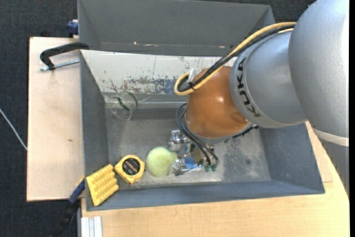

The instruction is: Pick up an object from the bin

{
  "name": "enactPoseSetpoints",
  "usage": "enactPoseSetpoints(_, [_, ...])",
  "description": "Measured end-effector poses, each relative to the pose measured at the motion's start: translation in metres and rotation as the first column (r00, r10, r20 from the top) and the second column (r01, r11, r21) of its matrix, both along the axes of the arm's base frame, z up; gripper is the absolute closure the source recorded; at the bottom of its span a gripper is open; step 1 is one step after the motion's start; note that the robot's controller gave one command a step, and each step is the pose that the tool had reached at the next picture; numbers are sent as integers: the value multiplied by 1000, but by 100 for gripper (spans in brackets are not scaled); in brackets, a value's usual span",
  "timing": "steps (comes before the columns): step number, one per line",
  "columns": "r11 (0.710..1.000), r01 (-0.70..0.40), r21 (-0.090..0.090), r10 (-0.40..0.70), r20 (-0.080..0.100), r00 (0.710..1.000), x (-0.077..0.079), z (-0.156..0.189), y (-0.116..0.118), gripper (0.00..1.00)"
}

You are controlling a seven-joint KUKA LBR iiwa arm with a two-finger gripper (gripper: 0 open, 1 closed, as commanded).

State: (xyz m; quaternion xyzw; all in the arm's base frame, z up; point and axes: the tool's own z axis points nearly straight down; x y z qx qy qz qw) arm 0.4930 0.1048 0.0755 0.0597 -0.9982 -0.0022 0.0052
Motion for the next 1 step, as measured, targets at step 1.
enactPoseSetpoints(1, [1000, -1, -1, 1, 2, 1000, 0, 1, 0, 100])
